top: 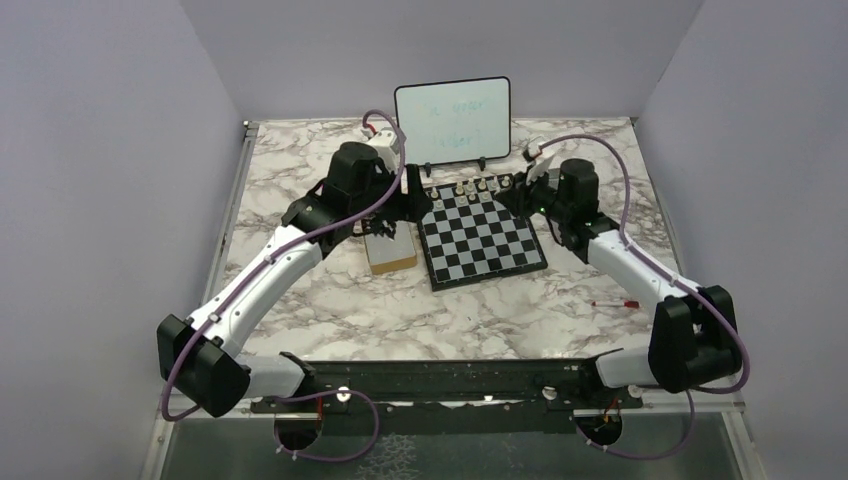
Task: Set up the chess pieces on the board
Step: Place the chess piece on the chessboard.
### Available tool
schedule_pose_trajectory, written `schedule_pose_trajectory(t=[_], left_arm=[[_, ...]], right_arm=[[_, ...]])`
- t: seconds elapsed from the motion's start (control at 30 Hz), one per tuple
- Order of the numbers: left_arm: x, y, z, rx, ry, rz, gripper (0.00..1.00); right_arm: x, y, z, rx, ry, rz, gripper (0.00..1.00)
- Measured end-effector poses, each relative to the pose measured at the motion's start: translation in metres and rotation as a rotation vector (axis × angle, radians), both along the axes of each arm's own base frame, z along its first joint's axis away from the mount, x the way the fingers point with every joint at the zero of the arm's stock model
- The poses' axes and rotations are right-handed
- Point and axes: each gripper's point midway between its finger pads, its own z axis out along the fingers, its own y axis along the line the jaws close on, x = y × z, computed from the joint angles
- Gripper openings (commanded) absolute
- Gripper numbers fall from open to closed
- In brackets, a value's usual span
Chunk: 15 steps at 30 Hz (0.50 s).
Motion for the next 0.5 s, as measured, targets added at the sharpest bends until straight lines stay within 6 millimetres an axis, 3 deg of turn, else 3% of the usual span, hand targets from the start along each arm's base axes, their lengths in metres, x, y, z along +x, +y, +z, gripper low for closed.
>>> schedule_pose_trajectory(t=[0.03, 0.1, 0.23, 0.33, 0.5], left_arm=[[0.001, -0.004, 0.005, -0.020, 0.005, -0.008, 0.66], [0.002, -0.013, 0.019, -0.069, 0.015, -0.022, 0.62], [0.001, -0.033, 0.040, -0.163, 0.058, -0.074, 0.53], [-0.001, -0.049, 0.045, -0.224, 0.116, -0.121, 0.48], [-0.002, -0.070, 0.037, -0.293, 0.222, -0.178, 0.44]], right_arm=[[-0.004, 0.003, 0.002, -0.005, -0.024, 0.024, 0.15], [-0.024, 0.029, 0.006, -0.003, -0.072, 0.132, 0.16], [-0.046, 0.044, 0.022, 0.017, -0.181, 0.243, 0.16], [-0.058, 0.052, 0.034, 0.032, -0.263, 0.313, 0.16], [-0.081, 0.068, 0.053, 0.050, -0.387, 0.426, 0.16]])
